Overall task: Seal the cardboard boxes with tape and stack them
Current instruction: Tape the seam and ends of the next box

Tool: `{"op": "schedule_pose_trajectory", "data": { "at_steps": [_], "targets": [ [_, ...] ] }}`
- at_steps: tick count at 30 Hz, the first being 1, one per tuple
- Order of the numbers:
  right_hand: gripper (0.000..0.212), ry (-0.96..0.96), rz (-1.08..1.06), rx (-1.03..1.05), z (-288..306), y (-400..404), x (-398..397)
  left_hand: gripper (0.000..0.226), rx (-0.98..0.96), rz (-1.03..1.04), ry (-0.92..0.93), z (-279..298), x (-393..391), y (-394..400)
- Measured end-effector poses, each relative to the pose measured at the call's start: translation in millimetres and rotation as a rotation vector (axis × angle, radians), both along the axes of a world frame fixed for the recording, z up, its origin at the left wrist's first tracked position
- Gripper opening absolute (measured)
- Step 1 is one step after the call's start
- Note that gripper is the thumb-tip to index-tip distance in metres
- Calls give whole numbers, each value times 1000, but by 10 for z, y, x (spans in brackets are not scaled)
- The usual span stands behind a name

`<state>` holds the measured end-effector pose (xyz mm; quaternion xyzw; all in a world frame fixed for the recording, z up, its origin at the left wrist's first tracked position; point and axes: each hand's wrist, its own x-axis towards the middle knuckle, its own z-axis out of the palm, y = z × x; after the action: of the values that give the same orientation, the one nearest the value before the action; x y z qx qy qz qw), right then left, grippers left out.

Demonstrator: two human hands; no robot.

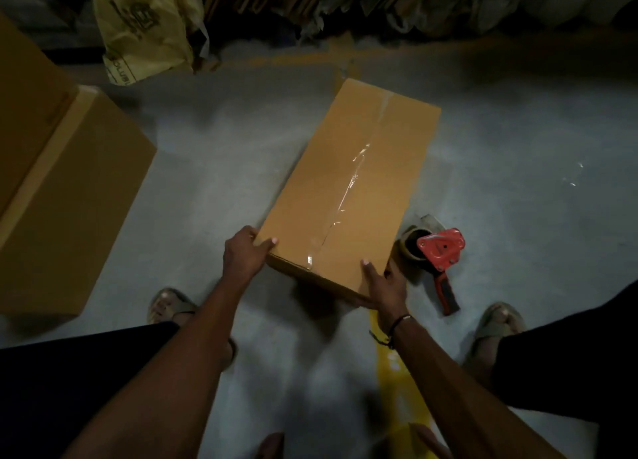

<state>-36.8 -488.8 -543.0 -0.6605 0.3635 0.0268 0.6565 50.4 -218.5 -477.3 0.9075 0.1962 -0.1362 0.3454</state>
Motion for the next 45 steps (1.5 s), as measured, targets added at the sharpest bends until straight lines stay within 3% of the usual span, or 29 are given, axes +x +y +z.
{"op": "schedule_pose_trajectory", "data": {
  "at_steps": [3,8,12,14,17,19,23,29,34,41,45],
  "targets": [
    [57,-22,-15,-140,25,-380,152,43,40,-17,49,-14,-182,-265],
    [36,4,-10,-242,245,-850,346,57,-6,-110,195,-127,-391,-657],
    [41,82,50,-225,247,-1036,349,85,156,-17,304,16,-291,-773],
    [41,160,-14,-279,228,-1126,349,92,232,1,163,158,-198,-951],
    [60,311,-103,-345,55,-1377,321,51,62,-164,-101,225,11,-1374],
    [67,392,-103,-311,-124,-1548,251,29,-47,-247,-148,164,84,-1598],
    [79,492,-80,-289,-480,-1794,182,18,-54,-276,-234,-144,26,-1697],
    [83,562,104,-398,-747,-1756,337,46,-8,-368,-197,-257,-127,-1656],
    [111,599,51,-382,-882,-1689,481,74,10,-493,-135,-190,-95,-1547],
    [97,615,27,-335,-827,-1685,577,88,12,-571,-108,-224,-54,-1455],
    [88,538,-81,-260,-496,-1802,592,105,29,-639,-32,-176,-37,-1417]
  ]
}}
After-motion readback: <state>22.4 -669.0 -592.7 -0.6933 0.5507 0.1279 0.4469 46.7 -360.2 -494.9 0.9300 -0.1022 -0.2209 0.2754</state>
